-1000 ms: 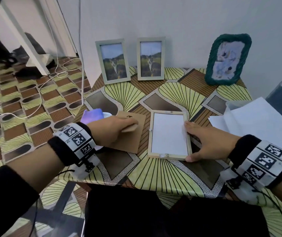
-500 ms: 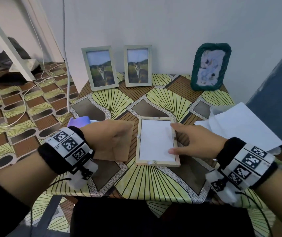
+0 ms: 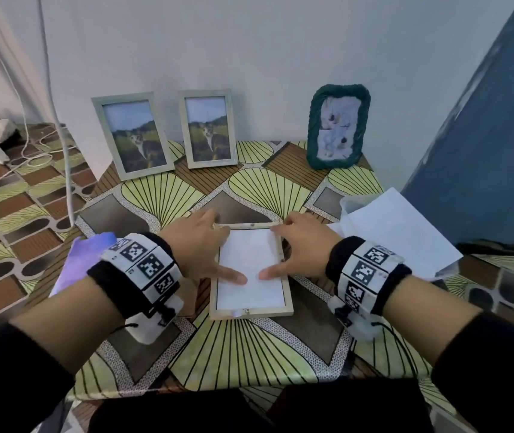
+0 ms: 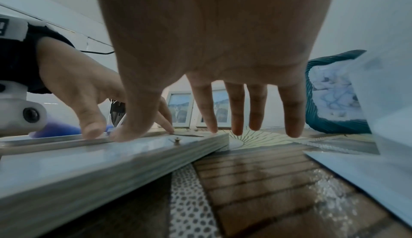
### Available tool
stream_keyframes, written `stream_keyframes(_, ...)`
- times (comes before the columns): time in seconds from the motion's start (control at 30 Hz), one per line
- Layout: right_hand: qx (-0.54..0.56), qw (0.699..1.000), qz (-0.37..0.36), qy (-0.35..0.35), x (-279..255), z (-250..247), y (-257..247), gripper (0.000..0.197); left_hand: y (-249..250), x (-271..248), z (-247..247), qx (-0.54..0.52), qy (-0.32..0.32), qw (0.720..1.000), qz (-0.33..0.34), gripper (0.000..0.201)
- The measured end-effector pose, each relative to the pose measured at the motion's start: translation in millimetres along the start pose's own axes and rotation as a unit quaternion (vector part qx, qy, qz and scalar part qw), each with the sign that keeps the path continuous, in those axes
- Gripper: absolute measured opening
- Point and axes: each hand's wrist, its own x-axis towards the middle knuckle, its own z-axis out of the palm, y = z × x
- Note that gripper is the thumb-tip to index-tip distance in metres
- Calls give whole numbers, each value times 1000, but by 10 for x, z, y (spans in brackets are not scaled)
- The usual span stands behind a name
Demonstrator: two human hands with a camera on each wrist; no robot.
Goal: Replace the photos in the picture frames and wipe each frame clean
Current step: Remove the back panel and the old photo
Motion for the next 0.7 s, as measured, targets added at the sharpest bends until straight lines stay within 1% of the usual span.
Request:
stream_keyframes(0.1,-12,999,-3,-37,16,60,31,116,-15,-33,104,16,-48,999,16,135)
stream_keyframes(0.17,-4,998,-3,-56,24,82,46,123,-11,-65,170,6,-85,996,5,143)
stream_keyframes(0.23,4,997,-4,-77,41,77,40,127,-17,-76,201,-3,-95,995,-2,144)
stream_keyframes(0.3,-1,996,-9,-87,59,63,8,127,-25,-65,221,-4,-93,996,7,143)
stream_keyframes(0.47,-29,995,-21,-93,91,36,-49,125,-17,-47,249,-32,-99,994,31,137)
stream_keyframes(0.57,-28,995,-28,-88,90,30,-52,123,-21,-39,225,-34,-99,994,42,136)
stream_keyframes(0.7,-34,995,-50,-81,98,50,-49,123,-14,-31,237,-36,-87,995,43,135)
